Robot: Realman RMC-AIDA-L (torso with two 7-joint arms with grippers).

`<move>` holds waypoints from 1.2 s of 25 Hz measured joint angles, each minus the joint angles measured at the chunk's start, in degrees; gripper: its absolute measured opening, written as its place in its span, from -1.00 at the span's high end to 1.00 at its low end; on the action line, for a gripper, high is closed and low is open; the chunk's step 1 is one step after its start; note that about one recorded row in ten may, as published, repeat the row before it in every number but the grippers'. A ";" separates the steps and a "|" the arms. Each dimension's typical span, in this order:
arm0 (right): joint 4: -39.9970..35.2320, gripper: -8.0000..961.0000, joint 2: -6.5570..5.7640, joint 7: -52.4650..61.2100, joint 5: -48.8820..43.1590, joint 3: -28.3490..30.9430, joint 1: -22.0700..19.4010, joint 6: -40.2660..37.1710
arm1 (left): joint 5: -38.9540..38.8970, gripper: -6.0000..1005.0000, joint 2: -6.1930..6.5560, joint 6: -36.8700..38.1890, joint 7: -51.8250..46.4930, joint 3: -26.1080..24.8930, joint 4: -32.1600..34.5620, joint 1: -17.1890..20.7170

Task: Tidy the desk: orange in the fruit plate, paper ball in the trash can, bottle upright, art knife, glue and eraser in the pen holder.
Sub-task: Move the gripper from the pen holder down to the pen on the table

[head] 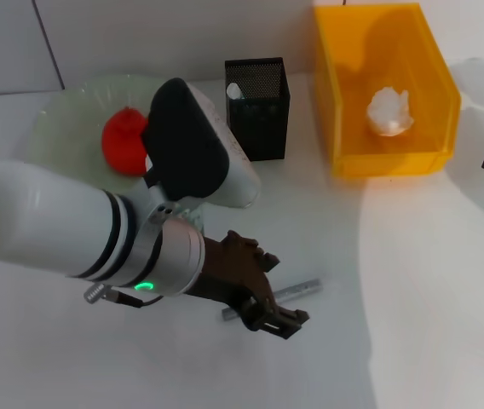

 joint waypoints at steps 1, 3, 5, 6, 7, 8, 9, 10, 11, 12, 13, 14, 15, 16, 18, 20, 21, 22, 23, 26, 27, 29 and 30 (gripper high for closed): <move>0.00 -0.54 0.00 0.00 0.00 0.00 0.00 0.00 | 3.39 -0.62 -0.11 3.46 -3.23 -0.54 -1.88 -3.67; 0.32 -0.54 0.10 -0.26 -0.02 0.00 -0.24 0.11 | 3.39 -0.62 -0.11 3.46 -3.23 -0.54 -1.88 -3.67; 0.82 -0.54 0.16 -0.61 -0.02 -0.01 -0.34 0.41 | 8.06 -0.62 -0.33 7.10 -6.89 -1.17 -6.04 -9.03; 1.25 -0.54 0.17 -0.94 -0.02 -0.02 -0.34 0.58 | 8.06 -0.62 -0.33 7.10 -6.89 -1.17 -6.04 -9.03; 2.04 -0.54 0.17 -1.47 -0.03 -0.09 -0.22 0.79 | 9.12 -0.62 -0.33 7.51 -7.58 -1.21 -7.74 -10.52; 2.04 -0.54 0.17 -1.47 -0.03 -0.09 -0.22 0.79 | 9.12 -0.62 -0.33 7.51 -7.58 -1.21 -7.74 -10.52; 2.35 -0.54 0.19 -1.65 -0.03 -0.19 -0.10 0.89 | 9.12 -0.62 -0.33 7.51 -7.58 -1.21 -7.74 -10.52; 2.60 -0.54 0.27 -1.77 -0.02 -0.40 0.18 1.15 | 9.95 -0.62 -0.33 7.74 -8.10 -1.25 -9.58 -11.94; 2.60 -0.54 0.27 -1.77 -0.02 -0.40 0.18 1.15 | 9.95 -0.62 -0.33 7.74 -8.10 -1.25 -9.58 -11.94; 2.64 -0.54 0.33 -1.78 -0.02 -0.47 0.27 1.26 | 10.75 -0.62 -0.34 8.16 -8.39 -1.27 -11.70 -13.29; 2.65 -0.54 0.39 -1.78 -0.02 -0.50 0.30 1.33 | 11.04 -0.62 -0.33 8.23 -8.39 -1.27 -11.88 -13.32; 2.65 -0.54 0.41 -1.78 -0.02 -0.51 0.35 1.34 | 11.04 -0.61 -0.33 8.23 -8.39 -1.27 -11.88 -13.32; 2.67 -0.54 0.47 -1.77 -0.03 -0.52 0.49 1.35 | 11.04 -0.61 -0.33 8.23 -8.39 -1.27 -11.88 -13.32; 2.67 -0.54 0.47 -1.77 -0.03 -0.52 0.49 1.35 | 11.04 -0.61 -0.33 8.23 -8.39 -1.27 -11.88 -13.32; 2.80 -0.54 0.52 -1.68 -0.02 -0.52 0.71 1.35 | 11.54 -0.61 -0.33 8.59 -8.25 -1.02 -12.07 -13.28; 3.19 -0.54 0.58 -1.67 -0.02 -0.52 1.09 1.41 | 11.75 -0.61 -0.33 8.96 -8.18 -0.99 -12.12 -13.29; 3.19 -0.54 0.58 -1.67 -0.02 -0.52 1.09 1.41 | 11.75 -0.61 -0.33 8.96 -8.18 -0.99 -12.12 -13.29; 3.24 -0.54 0.62 -1.67 -0.02 -0.52 1.20 1.43 | 12.23 -0.61 -0.33 9.22 -8.15 -1.09 -12.45 -13.49; 3.28 -0.54 0.66 -1.67 -0.03 -0.52 1.27 1.45 | 12.26 -0.61 -0.33 9.22 -8.08 -1.11 -12.62 -13.54; 3.30 -0.54 0.91 -1.68 -0.03 -0.52 1.53 1.45 | 12.27 -0.53 -0.33 9.20 -8.03 -1.11 -12.85 -13.64; 3.30 -0.54 0.92 -1.67 -0.02 -0.52 1.64 1.45 | 12.27 -0.51 -0.33 9.20 -8.03 -1.11 -12.85 -13.64; 3.30 -0.54 0.98 -1.68 -0.02 -0.54 1.82 1.45 | 12.28 -0.46 -0.33 8.78 -7.93 -0.96 -12.93 -13.75; 3.30 -0.54 0.98 -1.68 -0.02 -0.58 1.88 1.37 | 12.28 -0.43 -0.33 8.78 -7.93 -0.96 -12.93 -13.75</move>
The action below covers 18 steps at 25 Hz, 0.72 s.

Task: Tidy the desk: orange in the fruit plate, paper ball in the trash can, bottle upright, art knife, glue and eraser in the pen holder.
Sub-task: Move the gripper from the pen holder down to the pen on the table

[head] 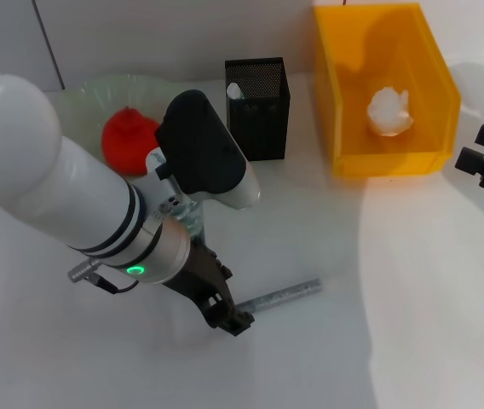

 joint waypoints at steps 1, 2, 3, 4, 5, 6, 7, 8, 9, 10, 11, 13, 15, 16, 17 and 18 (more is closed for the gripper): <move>0.00 -0.54 0.00 0.00 0.00 -0.08 0.03 -0.13 | 0.00 -0.41 0.00 0.00 0.00 0.00 0.00 0.00; -0.10 -0.54 0.00 0.03 -0.05 -0.23 0.05 -0.28 | -0.02 -0.38 0.00 -0.10 -0.10 0.00 0.21 -0.03; -0.53 -0.54 -0.13 0.50 -0.32 -0.75 0.07 -0.47 | -0.22 -0.38 0.00 -0.21 -0.49 -0.16 1.83 0.47; -1.18 -0.54 -0.33 1.22 -0.63 -1.40 0.14 -0.57 | -0.32 -0.38 0.02 -0.52 -0.50 -0.23 3.28 1.29; -3.92 -0.54 -1.04 4.56 -1.42 -3.60 0.51 -0.69 | -0.56 -0.38 0.06 -1.61 -0.29 -0.21 6.74 3.34; -3.92 -0.54 -1.04 4.56 -1.42 -3.60 0.51 -0.69 | -0.56 -0.38 0.06 -1.61 -0.29 -0.21 6.74 3.34; -5.51 -0.54 -1.49 6.46 -1.71 -4.56 0.93 -0.81 | -0.70 -0.38 0.19 -5.31 1.17 0.43 13.43 8.27; -6.92 -0.54 -1.74 7.98 -1.97 -5.00 1.36 -1.03 | -0.72 -0.38 0.24 -7.48 2.25 0.92 16.13 10.74; -8.09 -0.54 -1.99 8.97 -2.19 -5.20 1.86 -1.29 | -0.81 -0.38 0.26 -9.69 3.38 1.37 18.54 13.10; -8.88 -0.54 -2.09 9.44 -2.42 -5.25 2.28 -1.68 | -1.70 -0.38 0.34 -14.82 6.08 2.45 23.42 18.53; -9.75 -0.54 -2.19 9.85 -2.84 -5.35 2.83 -2.04 | -2.40 -0.38 0.43 -16.89 7.21 2.93 25.12 20.72; -11.20 -0.54 -2.34 10.54 -4.36 -5.98 4.13 -2.61 | -4.91 -0.38 0.54 -21.47 10.34 3.64 28.34 25.59; -12.51 -0.54 -2.47 11.00 -6.95 -7.35 6.35 -2.94 | -7.15 -0.38 0.63 -24.55 12.85 3.93 30.14 28.65; -12.51 -0.54 -2.47 11.00 -6.95 -7.35 6.35 -2.94 | -7.15 -0.38 0.63 -24.55 12.85 3.93 30.14 28.65; -13.21 -0.54 -2.54 11.12 -7.68 -8.00 7.07 -3.25 | -15.20 -0.38 0.63 -31.23 21.98 4.27 32.69 36.25; -14.04 -0.54 -2.66 11.38 -8.26 -8.68 7.57 -3.66 | -22.19 -0.38 0.64 -34.11 29.44 4.44 34.11 41.42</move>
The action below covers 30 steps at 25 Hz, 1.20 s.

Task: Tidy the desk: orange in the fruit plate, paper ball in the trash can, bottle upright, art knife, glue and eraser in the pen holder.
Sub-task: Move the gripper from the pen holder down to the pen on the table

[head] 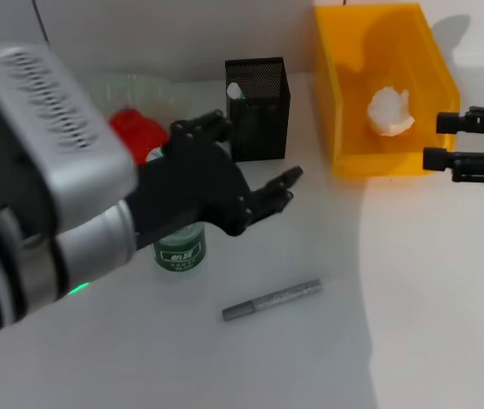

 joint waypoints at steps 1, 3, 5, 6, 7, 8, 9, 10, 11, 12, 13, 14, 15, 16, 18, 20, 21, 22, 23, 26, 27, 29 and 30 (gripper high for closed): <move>-1.21 -0.54 -0.13 0.54 -0.75 -0.83 0.53 -0.52 | -3.15 -0.38 0.03 -0.95 3.13 0.03 0.48 1.95; -4.27 -0.54 -0.47 2.28 -2.36 -2.72 1.75 -1.55 | -6.08 -0.38 0.00 -1.38 6.04 0.04 0.86 3.86; -6.79 -0.54 -0.77 3.62 -3.81 -4.31 3.05 -2.52 | -6.08 -0.38 0.00 -1.38 6.04 0.04 0.86 3.86; -8.04 -0.54 -0.88 4.09 -4.43 -4.99 3.64 -2.97 | -18.98 -0.38 -0.02 -2.52 18.26 -0.66 1.39 10.05; -8.97 -0.54 -0.93 4.46 -4.90 -5.54 4.10 -3.28 | -26.07 -0.38 0.05 -2.84 24.37 -1.65 0.91 12.64; -10.10 -0.54 -0.96 4.82 -5.39 -6.13 4.64 -3.38 | -26.07 -0.38 0.05 -2.84 24.37 -1.65 0.91 12.64; -10.83 -0.54 -0.96 4.99 -5.65 -6.47 4.94 -3.42 | -26.07 -0.38 0.05 -2.84 24.37 -1.65 0.91 12.64; -11.63 -0.54 -0.90 5.07 -5.95 -6.81 5.19 -3.42 | -26.07 -0.38 0.05 -2.84 24.37 -1.65 0.91 12.64; -12.02 -0.54 -0.79 5.06 -6.05 -6.91 5.29 -3.42 | -30.44 -0.38 0.06 -2.89 28.51 -2.34 0.44 13.94; -12.48 -0.54 -0.63 4.85 -6.21 -7.20 5.57 -3.50 | -39.54 -0.38 0.06 -2.11 37.38 -3.96 -1.11 15.92; -12.48 -0.54 -0.63 4.85 -6.21 -7.20 5.57 -3.50 | -42.21 -0.38 0.06 -1.52 40.25 -4.54 -1.88 16.36; -12.57 -0.54 -0.63 4.68 -6.40 -7.57 5.82 -3.61 | -45.34 -0.38 0.05 -0.68 43.56 -5.51 -3.06 16.76; -12.71 -0.54 -0.69 4.60 -6.70 -8.19 6.16 -3.79 | -45.34 -0.38 0.05 -0.68 43.56 -5.51 -3.06 16.76; -13.17 -0.54 -0.83 4.60 -7.28 -9.19 6.71 -4.35 | -45.34 -0.38 0.05 -0.68 43.56 -5.51 -3.06 16.76; -15.17 -0.54 -1.02 4.94 -8.53 -11.17 7.91 -5.81 | -59.22 -0.38 -0.16 5.77 53.41 -10.33 -11.89 16.14; -18.25 -0.54 -1.08 5.84 -10.11 -13.87 9.46 -7.33 | -66.74 -0.38 -0.18 11.38 58.33 -12.86 -18.38 14.90; -19.55 -0.54 -1.10 6.27 -10.73 -15.23 10.22 -7.74 | -66.74 -0.38 -0.18 11.38 58.33 -12.86 -18.38 14.90; -21.16 -0.54 -1.13 6.70 -11.54 -17.03 11.10 -8.27 | -66.74 -0.38 -0.18 11.38 58.33 -12.86 -18.38 14.90; -22.43 -0.54 -1.14 7.10 -12.32 -18.60 11.93 -8.62 | -78.17 -0.38 -0.06 24.57 64.79 -17.57 -31.67 11.59; -25.28 -0.54 -1.15 8.83 -15.11 -24.13 15.44 -9.64 | -81.64 -0.38 -0.16 34.42 65.87 -23.07 -43.65 8.34; -25.56 -0.54 -1.13 9.34 -16.03 -25.84 16.89 -9.96 | -82.17 -0.38 -0.27 38.77 66.84 -25.79 -51.26 6.12; -26.06 -0.54 -0.81 9.79 -17.90 -28.65 19.34 -10.39 | -82.29 -0.38 -0.27 41.08 68.68 -27.10 -56.57 4.47; -26.54 -0.54 -0.48 9.80 -18.98 -29.90 20.24 -10.49 | -82.31 -0.38 -0.27 41.54 69.69 -27.41 -58.87 3.87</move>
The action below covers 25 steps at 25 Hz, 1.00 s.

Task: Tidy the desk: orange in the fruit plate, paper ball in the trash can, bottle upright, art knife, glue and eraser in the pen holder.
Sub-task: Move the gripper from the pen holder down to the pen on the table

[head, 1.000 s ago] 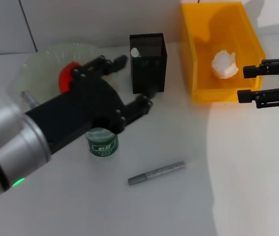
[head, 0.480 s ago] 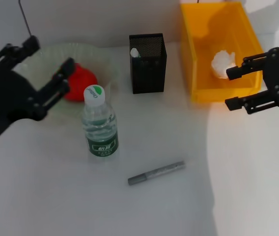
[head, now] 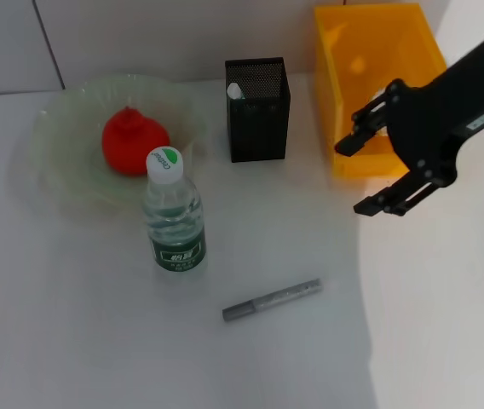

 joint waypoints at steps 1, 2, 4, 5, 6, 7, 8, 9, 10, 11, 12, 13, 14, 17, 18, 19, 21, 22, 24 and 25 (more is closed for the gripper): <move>-0.69 -0.54 0.49 -0.02 -1.39 -1.65 0.97 -0.09 | -0.01 -0.38 0.00 0.18 0.79 -0.17 -1.78 -0.46; -1.16 -0.54 0.96 -0.09 -2.45 -2.76 1.45 -0.04 | -0.01 -0.38 0.00 0.17 1.05 -0.19 -2.43 -0.60; -2.46 -0.54 2.19 -0.99 -5.36 -5.08 2.50 0.10 | 0.06 -0.38 0.01 -0.06 1.46 -0.21 -3.78 -0.95; -3.13 -0.54 3.01 -1.74 -6.65 -5.76 2.89 0.08 | 0.06 -0.38 0.01 -0.06 1.46 -0.21 -3.78 -0.95; -3.64 -0.54 3.66 -2.50 -7.56 -6.16 3.16 -0.01 | 0.12 -0.38 0.01 -0.18 1.47 -0.19 -3.92 -0.99; -4.24 -0.54 5.03 -4.22 -9.12 -6.91 3.54 -0.36 | 0.40 -0.38 0.04 -1.14 1.69 0.04 -4.08 -1.03; -4.24 -0.53 5.03 -4.22 -9.12 -6.91 3.54 -0.36 | 0.40 -0.38 0.04 -1.14 1.69 0.04 -4.08 -1.03; -4.34 -0.52 5.47 -4.85 -9.62 -7.42 3.65 -0.39 | 0.48 -0.38 0.06 -2.10 2.09 0.26 -4.10 -1.05; -4.32 -0.51 5.77 -5.25 -10.08 -8.21 3.72 -0.42 | 0.54 -0.38 0.06 -2.77 2.48 0.42 -4.11 -1.07; -4.25 -0.51 5.99 -5.43 -10.48 -9.07 3.74 -0.36 | 0.58 -0.38 0.01 -4.12 3.40 0.60 -4.20 -1.10; -4.11 -0.51 6.24 -5.57 -10.86 -10.32 3.71 -0.25 | 0.58 -0.38 -0.02 -4.53 3.65 0.63 -4.26 -1.10; -4.00 -0.51 6.42 -5.74 -11.13 -11.67 3.60 -0.19 | 0.58 -0.38 -0.04 -4.86 3.73 0.63 -4.40 -1.10; -3.94 -0.51 6.57 -5.92 -11.32 -12.90 3.48 -0.09 | 0.58 -0.38 -0.06 -5.19 3.77 0.64 -4.63 -1.11; -3.23 -0.51 6.90 -6.78 -11.50 -16.78 3.07 1.35 | 0.33 -0.38 -0.11 -5.39 3.75 0.73 -5.52 -1.32; -3.23 -0.51 6.90 -6.78 -11.50 -16.78 3.07 1.35 | 0.26 -0.38 -0.15 -5.39 3.78 0.77 -5.69 -1.40; -2.42 -0.51 6.95 -7.06 -11.48 -17.71 2.99 2.44 | 0.20 -0.38 -0.16 -5.40 3.80 0.85 -5.79 -1.42; 0.20 -0.51 7.04 -7.40 -11.47 -19.76 2.99 4.92 | 0.20 -0.38 -0.16 -5.40 3.80 0.85 -5.79 -1.42; 2.09 -0.51 7.04 -7.48 -11.48 -20.79 3.27 6.27 | 0.12 -0.38 -0.23 -5.51 3.79 1.51 -5.88 -1.49; 5.96 -0.51 7.00 -7.74 -11.53 -22.16 4.27 8.01 | 0.04 -0.38 -0.28 -5.83 3.58 2.21 -5.88 -1.49; 7.48 -0.51 6.99 -7.97 -11.53 -22.52 4.66 8.54 | 0.04 -0.38 -0.28 -5.83 3.58 2.21 -5.88 -1.49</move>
